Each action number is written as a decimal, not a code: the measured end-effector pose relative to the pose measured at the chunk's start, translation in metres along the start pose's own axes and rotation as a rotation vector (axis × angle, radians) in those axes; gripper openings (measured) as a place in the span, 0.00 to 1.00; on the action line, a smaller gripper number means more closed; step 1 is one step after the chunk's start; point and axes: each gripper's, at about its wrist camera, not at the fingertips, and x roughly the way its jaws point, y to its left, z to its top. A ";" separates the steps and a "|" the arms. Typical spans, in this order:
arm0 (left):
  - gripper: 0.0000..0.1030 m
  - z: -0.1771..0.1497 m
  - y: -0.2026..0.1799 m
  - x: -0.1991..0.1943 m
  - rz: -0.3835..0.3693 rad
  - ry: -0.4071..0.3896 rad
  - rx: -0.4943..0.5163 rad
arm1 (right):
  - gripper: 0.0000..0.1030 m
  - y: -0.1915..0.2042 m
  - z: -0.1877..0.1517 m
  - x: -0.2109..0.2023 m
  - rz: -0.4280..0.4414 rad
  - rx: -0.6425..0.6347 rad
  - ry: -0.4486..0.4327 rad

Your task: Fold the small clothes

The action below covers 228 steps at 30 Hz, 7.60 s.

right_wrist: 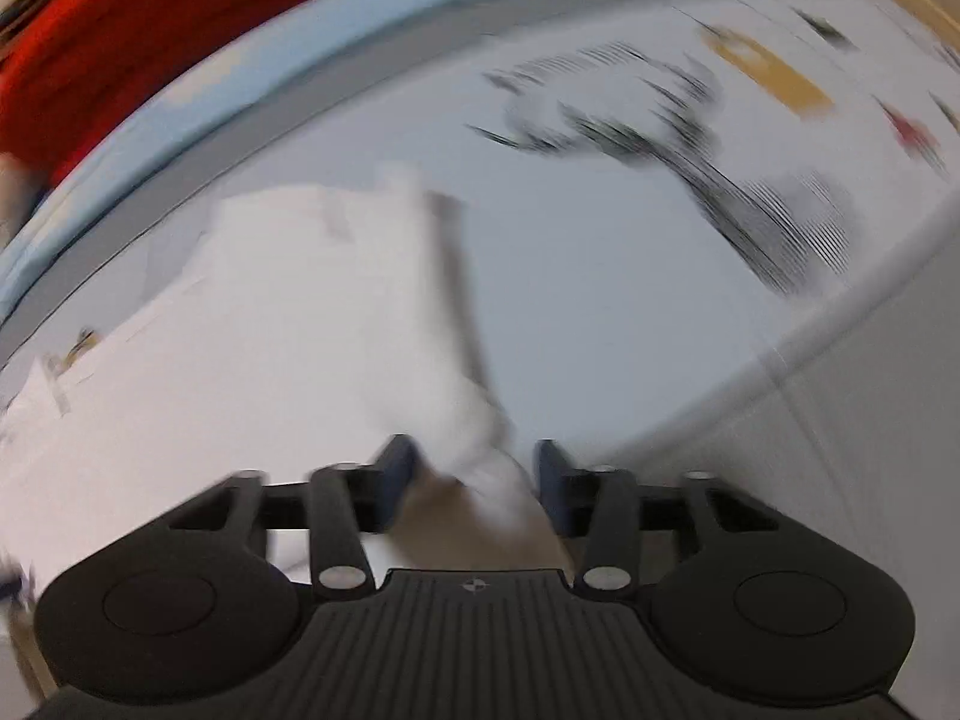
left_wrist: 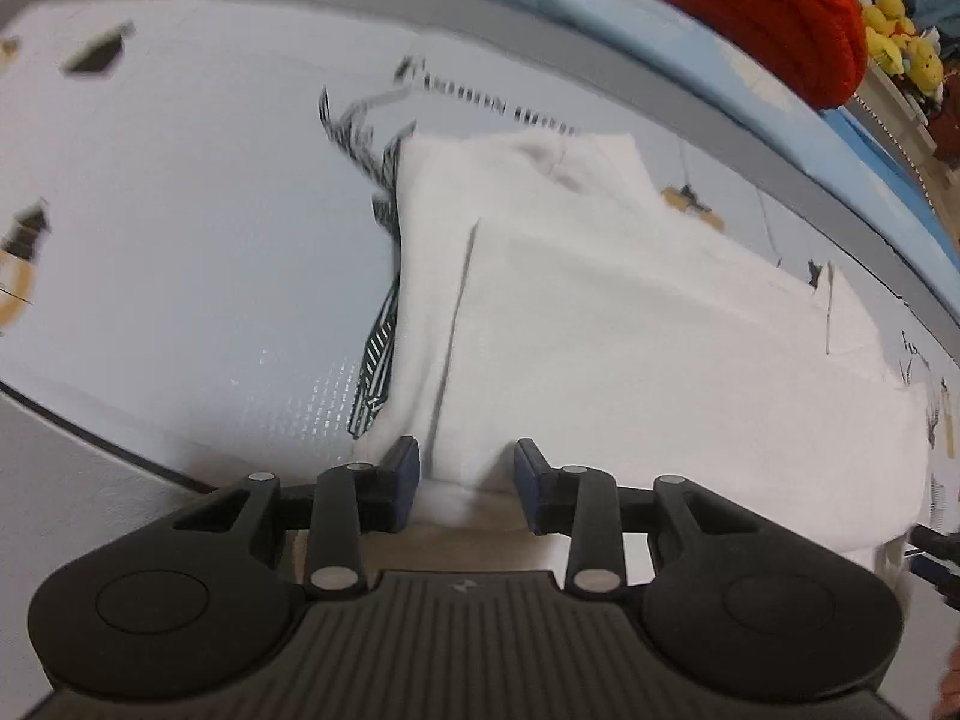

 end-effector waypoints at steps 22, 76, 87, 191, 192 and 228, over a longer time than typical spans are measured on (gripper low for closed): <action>0.31 -0.255 0.062 -0.207 -0.067 -0.302 0.150 | 0.47 -0.078 -0.160 -0.263 0.173 -0.214 -0.417; 0.08 -0.289 0.093 -0.146 -0.024 0.013 0.164 | 0.06 -0.125 -0.212 -0.148 -0.009 -0.083 0.052; 0.16 -0.292 0.098 -0.138 -0.006 0.096 0.135 | 0.11 -0.122 -0.218 -0.133 -0.046 -0.114 0.138; 0.51 -0.121 0.057 -0.085 -0.102 -0.079 0.065 | 0.25 -0.079 -0.079 -0.092 0.075 -0.188 -0.093; 0.51 -0.119 0.055 -0.082 -0.097 -0.078 0.064 | 0.25 -0.076 -0.077 -0.087 0.070 -0.194 -0.087; 0.55 -0.159 0.035 -0.071 0.008 0.078 0.303 | 0.43 -0.079 -0.089 -0.084 -0.065 -0.195 -0.053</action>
